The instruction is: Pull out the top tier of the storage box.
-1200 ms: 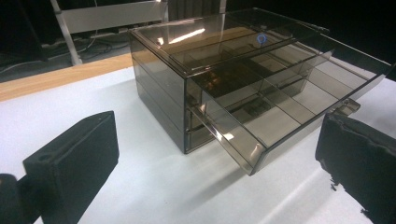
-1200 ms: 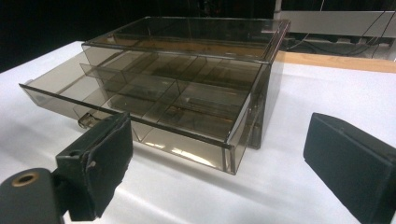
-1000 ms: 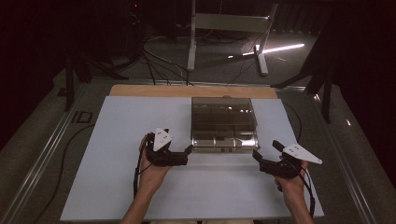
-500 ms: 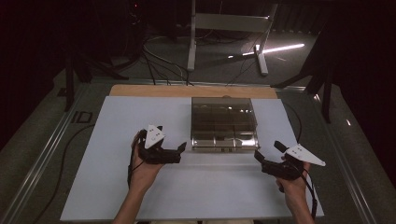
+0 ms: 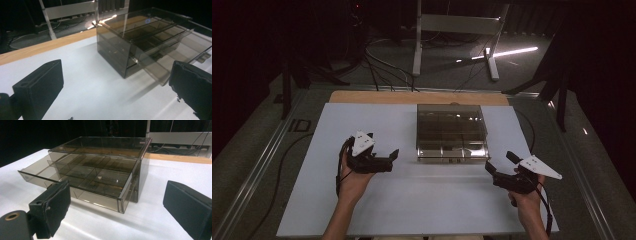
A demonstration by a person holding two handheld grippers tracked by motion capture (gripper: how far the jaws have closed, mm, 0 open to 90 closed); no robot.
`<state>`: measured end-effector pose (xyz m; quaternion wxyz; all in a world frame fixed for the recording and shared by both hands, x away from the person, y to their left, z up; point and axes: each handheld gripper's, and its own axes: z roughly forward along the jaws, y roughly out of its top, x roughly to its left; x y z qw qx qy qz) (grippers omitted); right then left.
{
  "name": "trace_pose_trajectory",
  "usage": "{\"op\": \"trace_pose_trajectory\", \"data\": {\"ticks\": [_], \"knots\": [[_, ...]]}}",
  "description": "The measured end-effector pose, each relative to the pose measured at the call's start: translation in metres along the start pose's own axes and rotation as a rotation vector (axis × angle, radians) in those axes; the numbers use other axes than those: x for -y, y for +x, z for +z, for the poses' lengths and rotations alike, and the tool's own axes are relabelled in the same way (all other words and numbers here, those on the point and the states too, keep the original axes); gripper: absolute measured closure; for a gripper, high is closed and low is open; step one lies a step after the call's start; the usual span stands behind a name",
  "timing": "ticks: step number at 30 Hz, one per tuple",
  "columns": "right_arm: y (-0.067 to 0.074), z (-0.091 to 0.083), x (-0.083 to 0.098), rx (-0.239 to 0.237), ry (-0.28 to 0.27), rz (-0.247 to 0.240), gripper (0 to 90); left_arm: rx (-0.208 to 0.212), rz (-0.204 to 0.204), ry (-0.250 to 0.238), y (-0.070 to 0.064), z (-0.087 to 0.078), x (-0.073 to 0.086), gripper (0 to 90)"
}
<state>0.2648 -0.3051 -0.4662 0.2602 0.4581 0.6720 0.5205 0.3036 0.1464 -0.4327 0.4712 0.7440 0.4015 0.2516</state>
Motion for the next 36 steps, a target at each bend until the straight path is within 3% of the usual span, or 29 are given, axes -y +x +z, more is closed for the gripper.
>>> {"op": "trace_pose_trajectory", "data": {"ticks": [23, 36], "knots": [[0.002, -0.004, 0.002, -0.005, -0.007, 0.001, 7.9, -0.067, -0.023, 0.048, 0.026, -0.001, 0.011, 0.8], [0.001, -0.005, 0.002, -0.002, -0.009, -0.004, 8.0, -0.106, -0.068, 0.085, 0.04, 0.007, 0.024, 2.1]]}}
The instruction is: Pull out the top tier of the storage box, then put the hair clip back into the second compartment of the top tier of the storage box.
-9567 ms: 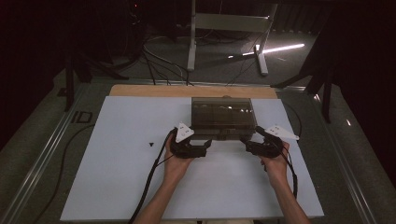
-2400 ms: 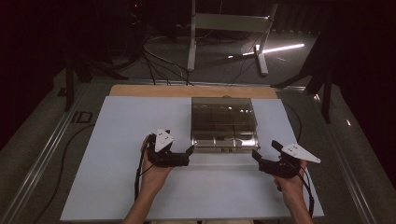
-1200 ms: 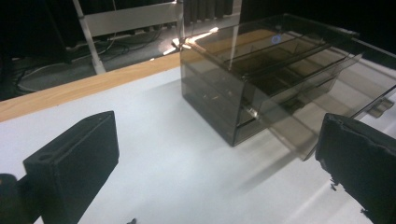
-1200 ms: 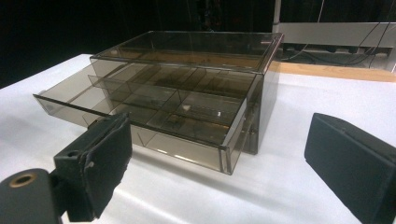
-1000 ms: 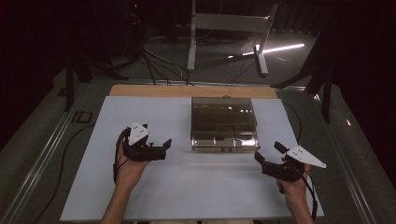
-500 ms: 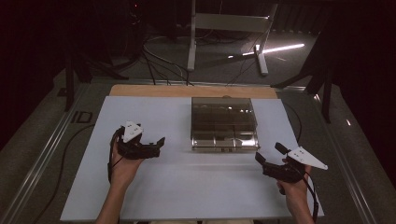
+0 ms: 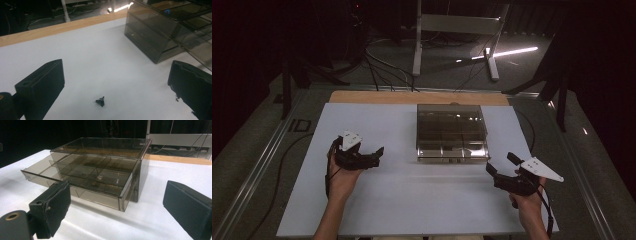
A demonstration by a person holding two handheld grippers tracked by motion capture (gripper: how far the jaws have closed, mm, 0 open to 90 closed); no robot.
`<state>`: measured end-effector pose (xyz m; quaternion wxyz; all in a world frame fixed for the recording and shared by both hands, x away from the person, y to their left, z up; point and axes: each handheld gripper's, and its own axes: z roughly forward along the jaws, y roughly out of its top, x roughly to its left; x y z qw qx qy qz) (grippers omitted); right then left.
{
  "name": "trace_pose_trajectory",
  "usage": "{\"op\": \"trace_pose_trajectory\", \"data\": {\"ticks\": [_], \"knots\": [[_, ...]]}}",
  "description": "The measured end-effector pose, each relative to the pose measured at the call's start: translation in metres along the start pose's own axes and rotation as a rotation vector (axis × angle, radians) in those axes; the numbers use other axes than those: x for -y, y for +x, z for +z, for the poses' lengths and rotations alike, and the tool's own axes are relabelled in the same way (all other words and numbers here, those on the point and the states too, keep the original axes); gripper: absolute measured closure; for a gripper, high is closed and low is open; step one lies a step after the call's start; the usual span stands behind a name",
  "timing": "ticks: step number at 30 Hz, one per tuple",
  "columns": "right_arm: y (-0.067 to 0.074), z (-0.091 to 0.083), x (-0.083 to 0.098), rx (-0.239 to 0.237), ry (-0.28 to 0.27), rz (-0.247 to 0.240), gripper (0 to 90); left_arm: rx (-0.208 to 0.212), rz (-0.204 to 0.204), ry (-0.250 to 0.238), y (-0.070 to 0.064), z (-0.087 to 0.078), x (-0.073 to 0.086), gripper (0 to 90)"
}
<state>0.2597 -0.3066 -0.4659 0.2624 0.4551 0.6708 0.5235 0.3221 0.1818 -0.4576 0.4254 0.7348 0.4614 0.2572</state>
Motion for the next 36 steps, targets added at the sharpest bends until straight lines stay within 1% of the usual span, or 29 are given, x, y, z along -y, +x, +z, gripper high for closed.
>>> {"op": "trace_pose_trajectory", "data": {"ticks": [3, 8, 9, 13, 17, 18, 23, 25, 27, 31, 32, 33, 36], "knots": [[-0.001, 0.0, 0.0, 0.001, 0.002, -0.003, 8.0, -0.008, -0.012, 0.003, 0.003, 0.001, 0.002, 2.2], [0.0, 0.0, 0.0, 0.003, 0.004, -0.006, 8.0, -0.018, -0.02, 0.009, 0.005, 0.002, 0.003, 2.3], [0.0, 0.001, 0.0, 0.002, 0.004, -0.011, 8.0, -0.024, -0.029, 0.011, 0.007, 0.002, 0.005, 2.3], [0.0, 0.001, 0.001, 0.001, 0.005, -0.012, 8.1, -0.032, -0.036, 0.023, 0.008, 0.004, 0.007, 2.5], [0.0, 0.001, 0.0, 0.001, 0.004, -0.013, 8.0, -0.034, -0.035, 0.028, 0.008, 0.005, 0.007, 2.9], [0.0, 0.001, 0.001, 0.0, 0.009, -0.012, 8.1, -0.035, -0.034, 0.039, 0.008, 0.008, 0.008, 3.2], [0.0, 0.001, 0.001, 0.0, 0.006, -0.013, 8.1, -0.037, -0.036, 0.054, 0.007, 0.012, 0.01, 3.8], [-0.001, 0.001, 0.001, 0.001, 0.008, -0.011, 8.1, -0.037, -0.04, 0.056, 0.007, 0.013, 0.011, 4.2], [0.0, 0.001, 0.001, 0.0, 0.009, -0.011, 8.1, -0.043, -0.044, 0.07, 0.007, 0.016, 0.013, 4.4], [-0.001, 0.001, 0.001, -0.001, 0.005, -0.01, 8.1, -0.045, -0.049, 0.073, 0.007, 0.018, 0.014, 5.9], [-0.001, 0.001, 0.001, -0.001, 0.005, -0.01, 8.1, -0.039, -0.058, 0.073, 0.008, 0.019, 0.015, 6.5], [-0.001, 0.001, 0.001, -0.001, 0.007, -0.01, 8.1, -0.039, -0.058, 0.073, 0.008, 0.019, 0.015, 7.1], [-0.001, 0.001, 0.001, -0.003, 0.008, -0.009, 8.1, -0.039, -0.06, 0.09, 0.008, 0.021, 0.016, 9.1]]}}
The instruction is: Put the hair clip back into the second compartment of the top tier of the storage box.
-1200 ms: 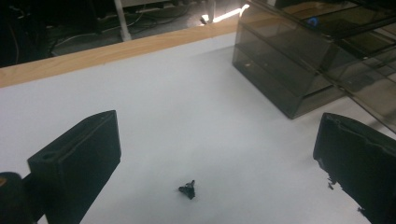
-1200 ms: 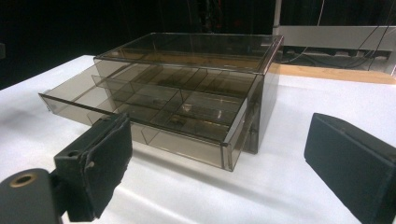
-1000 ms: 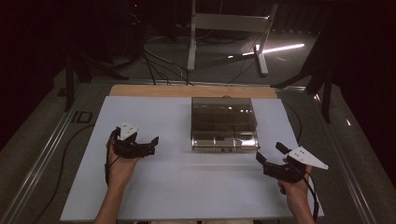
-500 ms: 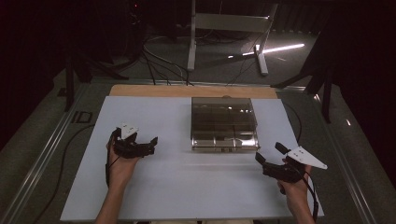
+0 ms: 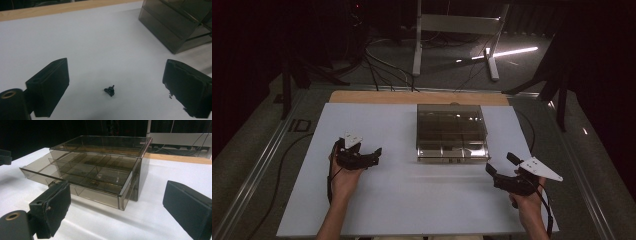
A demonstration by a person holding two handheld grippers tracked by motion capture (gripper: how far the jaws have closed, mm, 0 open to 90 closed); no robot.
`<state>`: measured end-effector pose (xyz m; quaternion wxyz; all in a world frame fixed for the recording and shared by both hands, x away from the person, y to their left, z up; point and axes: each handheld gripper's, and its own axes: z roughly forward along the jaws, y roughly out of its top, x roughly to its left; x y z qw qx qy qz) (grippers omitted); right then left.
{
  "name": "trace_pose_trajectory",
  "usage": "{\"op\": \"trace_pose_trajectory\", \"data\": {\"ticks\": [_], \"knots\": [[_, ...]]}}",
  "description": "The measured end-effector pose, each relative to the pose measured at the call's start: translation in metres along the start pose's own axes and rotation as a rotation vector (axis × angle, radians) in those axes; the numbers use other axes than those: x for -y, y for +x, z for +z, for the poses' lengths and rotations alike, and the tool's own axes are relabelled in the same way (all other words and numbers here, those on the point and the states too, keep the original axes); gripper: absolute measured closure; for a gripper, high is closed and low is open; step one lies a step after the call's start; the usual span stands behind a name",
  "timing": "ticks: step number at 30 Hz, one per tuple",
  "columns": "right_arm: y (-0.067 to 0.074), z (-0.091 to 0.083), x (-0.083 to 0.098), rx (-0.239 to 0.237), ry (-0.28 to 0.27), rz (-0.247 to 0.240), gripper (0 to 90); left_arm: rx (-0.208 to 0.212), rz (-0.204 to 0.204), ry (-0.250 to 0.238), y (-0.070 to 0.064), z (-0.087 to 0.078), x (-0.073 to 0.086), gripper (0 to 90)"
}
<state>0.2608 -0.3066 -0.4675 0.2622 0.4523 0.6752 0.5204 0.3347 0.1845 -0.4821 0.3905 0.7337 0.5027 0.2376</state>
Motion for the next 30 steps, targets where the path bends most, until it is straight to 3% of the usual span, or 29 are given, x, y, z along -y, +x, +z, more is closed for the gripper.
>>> {"op": "trace_pose_trajectory", "data": {"ticks": [13, 18, 30], "knots": [[-0.001, 0.0, 0.001, 0.002, 0.002, 0.001, 8.1, -0.01, -0.034, 0.075, 0.002, 0.012, 0.005, 20.3], [-0.001, 0.001, 0.001, -0.001, 0.006, 0.002, 8.1, -0.033, -0.037, 0.109, 0.0, 0.018, 0.006, 24.8], [-0.002, 0.0, 0.001, 0.003, 0.003, 0.005, 8.1, 0.005, -0.049, 0.146, 0.002, 0.025, 0.01, 54.5]]}}
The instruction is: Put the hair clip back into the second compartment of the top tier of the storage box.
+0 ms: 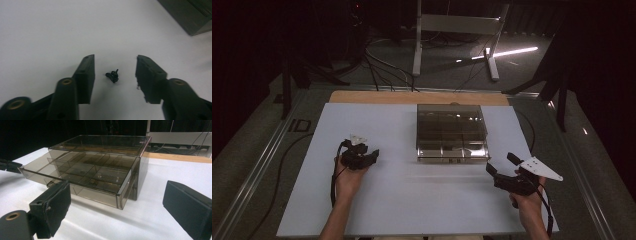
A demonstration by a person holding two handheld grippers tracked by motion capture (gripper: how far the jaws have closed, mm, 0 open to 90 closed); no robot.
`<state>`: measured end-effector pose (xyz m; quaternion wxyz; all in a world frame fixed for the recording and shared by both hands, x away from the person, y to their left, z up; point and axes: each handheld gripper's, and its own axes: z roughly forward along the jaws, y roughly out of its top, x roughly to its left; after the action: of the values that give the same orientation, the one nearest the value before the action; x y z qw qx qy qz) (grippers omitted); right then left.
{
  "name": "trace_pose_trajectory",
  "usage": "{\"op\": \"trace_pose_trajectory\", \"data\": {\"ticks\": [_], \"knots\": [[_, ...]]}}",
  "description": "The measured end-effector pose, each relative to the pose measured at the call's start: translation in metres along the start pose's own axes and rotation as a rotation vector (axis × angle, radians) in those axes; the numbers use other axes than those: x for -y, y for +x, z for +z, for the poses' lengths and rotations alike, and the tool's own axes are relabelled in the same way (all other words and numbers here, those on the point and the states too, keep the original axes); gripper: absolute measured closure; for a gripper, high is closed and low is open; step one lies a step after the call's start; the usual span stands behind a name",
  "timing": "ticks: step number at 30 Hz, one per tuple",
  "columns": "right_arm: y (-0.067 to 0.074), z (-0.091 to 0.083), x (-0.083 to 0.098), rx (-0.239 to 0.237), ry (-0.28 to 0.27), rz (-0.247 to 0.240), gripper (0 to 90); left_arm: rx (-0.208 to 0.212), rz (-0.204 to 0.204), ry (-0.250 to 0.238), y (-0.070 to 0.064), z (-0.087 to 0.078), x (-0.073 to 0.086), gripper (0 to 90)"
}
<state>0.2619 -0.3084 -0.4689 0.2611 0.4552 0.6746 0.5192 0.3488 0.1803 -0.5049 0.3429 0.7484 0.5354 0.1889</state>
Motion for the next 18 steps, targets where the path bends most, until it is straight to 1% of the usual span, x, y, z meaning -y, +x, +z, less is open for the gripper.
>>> {"op": "trace_pose_trajectory", "data": {"ticks": [3, 8, 13, 18], "knots": [[0.0, 0.0, 0.0, 0.0, -0.001, 0.001, 8.2, 0.004, 0.002, 0.011, 0.001, 0.004, 0.0, 60.2], [0.0, 0.0, 0.0, 0.0, 0.0, 0.002, 8.2, -0.005, -0.002, 0.036, 0.002, 0.011, 0.001, 64.7], [0.0, 0.0, 0.0, 0.002, 0.0, 0.003, 8.2, 0.002, 0.0, 0.044, 0.003, 0.013, 0.002, 70.7], [0.0, 0.0, 0.0, 0.001, 0.002, 0.003, 8.2, 0.006, 0.013, 0.057, 0.003, 0.016, 0.003, 75.9]]}}
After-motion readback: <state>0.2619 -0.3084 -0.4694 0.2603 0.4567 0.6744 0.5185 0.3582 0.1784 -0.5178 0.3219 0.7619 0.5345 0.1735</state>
